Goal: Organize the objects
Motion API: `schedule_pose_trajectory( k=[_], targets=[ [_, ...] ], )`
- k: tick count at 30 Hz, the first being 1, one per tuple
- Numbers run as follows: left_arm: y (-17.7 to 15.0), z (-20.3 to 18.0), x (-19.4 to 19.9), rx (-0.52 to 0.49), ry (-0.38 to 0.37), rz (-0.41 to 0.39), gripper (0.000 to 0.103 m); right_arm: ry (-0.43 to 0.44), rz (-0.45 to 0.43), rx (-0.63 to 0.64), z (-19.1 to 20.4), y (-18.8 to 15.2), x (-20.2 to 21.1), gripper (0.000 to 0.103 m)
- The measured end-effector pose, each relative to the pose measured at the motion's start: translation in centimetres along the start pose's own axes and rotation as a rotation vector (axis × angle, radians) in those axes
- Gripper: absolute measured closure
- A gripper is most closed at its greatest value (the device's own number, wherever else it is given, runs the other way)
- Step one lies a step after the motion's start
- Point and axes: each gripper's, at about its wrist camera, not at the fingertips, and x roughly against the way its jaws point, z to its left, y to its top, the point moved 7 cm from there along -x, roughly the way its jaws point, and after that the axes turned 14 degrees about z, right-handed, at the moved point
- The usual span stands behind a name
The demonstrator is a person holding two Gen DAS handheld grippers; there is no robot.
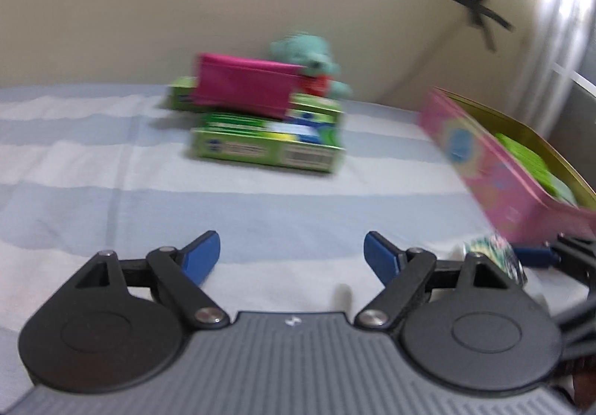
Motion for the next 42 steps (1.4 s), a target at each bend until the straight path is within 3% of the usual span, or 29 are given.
schedule_pose_trajectory(
  k=[3, 5, 10, 15, 17, 18, 19, 20, 22, 25, 29, 32, 37, 42],
  targets=[
    [-0.7, -3.0, 0.1, -0.076, -0.033, 0.015, 0.018, -0.072, -0.013, -0.022, -0.5, -3.0, 1.9, 0.015],
    [-1.4, -4.9, 0.5, -0.112, -0.079, 0.027, 0.018, -0.079, -0.035, -0.050, -0.8, -4.4, 3.1, 0.003],
    [-3.1, -8.1, 1.5, -0.130, -0.233, 0.109, 0.024, -0.046, -0.069, -0.065, -1.7, -5.8, 5.1, 0.003],
    [-3.7, -10.2, 0.5, -0.126, -0.297, 0.194, 0.031, -0.012, -0.050, -0.052, -2.4, -6.0, 4.6, 0.005],
    [-4.1, -11.0, -0.7, -0.123, -0.306, 0.240, 0.039, 0.014, -0.047, -0.036, -2.3, -5.8, 4.2, 0.017],
    [-4.0, -11.5, -0.8, -0.145, -0.290, 0.213, 0.042, 0.023, -0.044, -0.026, -2.2, -5.6, 3.9, 0.023],
    [-3.9, -12.3, -1.1, -0.173, -0.274, 0.215, 0.044, 0.033, -0.039, -0.019, -2.1, -5.4, 3.5, 0.043],
    [-3.8, -12.8, -1.2, -0.186, -0.262, 0.221, 0.044, 0.014, -0.054, -0.018, -2.0, -5.2, 3.4, 0.054],
    [-2.8, -13.7, -0.8, -0.206, -0.246, 0.207, 0.044, -0.011, -0.076, -0.015, -2.0, -4.8, 3.7, 0.055],
    [0.1, -15.8, 1.1, -0.263, -0.272, 0.144, 0.044, -0.057, -0.184, -0.015, -3.3, -4.0, 6.3, 0.056],
    [3.6, -20.5, 2.3, -0.361, -0.289, 0.065, 0.044, -0.113, -0.292, -0.070, -6.9, -2.6, 9.5, 0.056],
    [5.5, -24.2, 1.2, -0.430, -0.282, 0.033, 0.044, -0.156, -0.326, -0.119, -10.2, -1.9, 10.7, 0.055],
    [7.3, -28.1, -3.2, -0.461, -0.290, 0.098, 0.044, -0.202, -0.283, -0.179, -15.4, -1.6, 10.3, 0.055],
    [8.2, -30.2, -7.5, -0.460, -0.267, 0.213, 0.041, -0.113, -0.155, -0.266, -20.3, -0.9, 8.7, 0.052]
  ],
)
